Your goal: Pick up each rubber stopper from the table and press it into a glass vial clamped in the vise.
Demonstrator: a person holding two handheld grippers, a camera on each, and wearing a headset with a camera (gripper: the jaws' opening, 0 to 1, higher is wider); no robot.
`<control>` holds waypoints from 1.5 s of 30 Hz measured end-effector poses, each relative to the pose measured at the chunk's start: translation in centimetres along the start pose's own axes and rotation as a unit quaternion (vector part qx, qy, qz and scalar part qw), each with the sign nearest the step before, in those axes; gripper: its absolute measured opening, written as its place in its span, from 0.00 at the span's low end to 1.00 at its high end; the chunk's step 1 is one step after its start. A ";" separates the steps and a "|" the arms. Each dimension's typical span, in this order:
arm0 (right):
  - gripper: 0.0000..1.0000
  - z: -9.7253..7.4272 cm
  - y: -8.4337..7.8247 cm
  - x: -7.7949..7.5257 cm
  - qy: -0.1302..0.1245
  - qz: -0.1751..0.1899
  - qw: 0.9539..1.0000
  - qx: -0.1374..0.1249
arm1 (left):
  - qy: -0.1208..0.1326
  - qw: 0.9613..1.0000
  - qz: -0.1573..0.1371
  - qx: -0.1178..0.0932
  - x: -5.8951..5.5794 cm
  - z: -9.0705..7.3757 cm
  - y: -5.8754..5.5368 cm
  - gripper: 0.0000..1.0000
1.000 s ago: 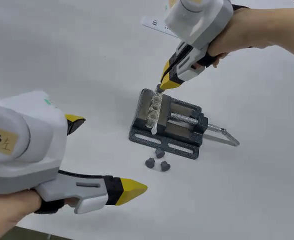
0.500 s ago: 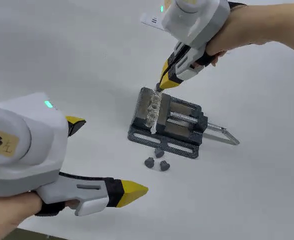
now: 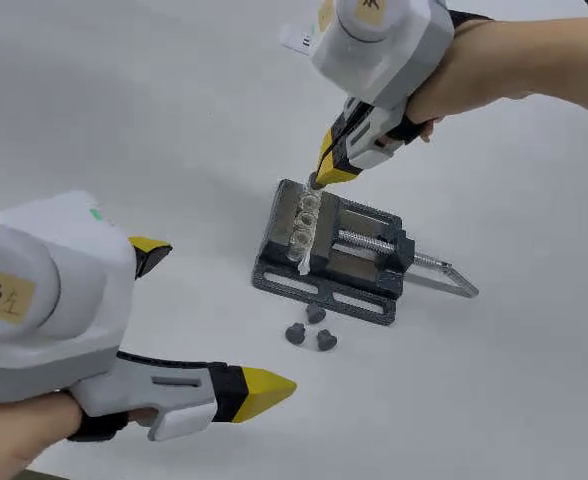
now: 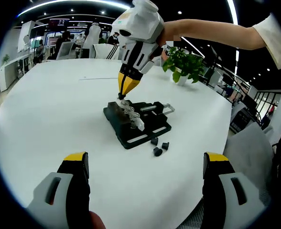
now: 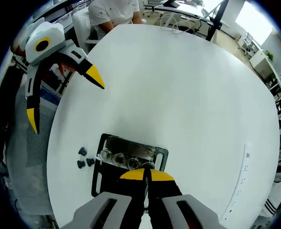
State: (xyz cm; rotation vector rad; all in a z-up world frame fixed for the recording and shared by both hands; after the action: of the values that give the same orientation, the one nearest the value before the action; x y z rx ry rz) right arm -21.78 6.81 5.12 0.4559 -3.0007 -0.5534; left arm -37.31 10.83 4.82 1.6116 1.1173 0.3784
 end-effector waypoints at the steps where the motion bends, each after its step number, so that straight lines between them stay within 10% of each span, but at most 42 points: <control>1: 0.00 0.0 0.0 0.0 0.001 0.002 1.000 0.001 | 0.000 1.000 0.000 0.000 0.1 0.0 0.0 0.99; 34: 0.00 0.5 0.3 0.3 0.026 0.046 0.997 0.052 | -0.003 1.000 -0.021 0.003 -0.5 1.1 -0.9 0.99; 45: 0.00 0.9 -0.1 0.3 0.027 0.031 0.999 0.030 | 0.000 1.000 -0.019 0.000 -0.5 1.0 -0.6 0.99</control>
State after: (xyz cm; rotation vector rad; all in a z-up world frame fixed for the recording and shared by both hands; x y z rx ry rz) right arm -22.15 6.94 4.24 0.3729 -2.9743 -0.4415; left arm -37.14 9.87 4.06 1.5888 1.1466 0.3539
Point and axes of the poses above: the centre of the closed fingertips' face, and the gripper's own axes: z roughly forward along the fingers, x roughly to its left, y roughly out of its top, the point moved 2 cm from there along -z, roughly backward along the fingers, and after that the axes turned 9 degrees about -x, right-handed, at the moved point
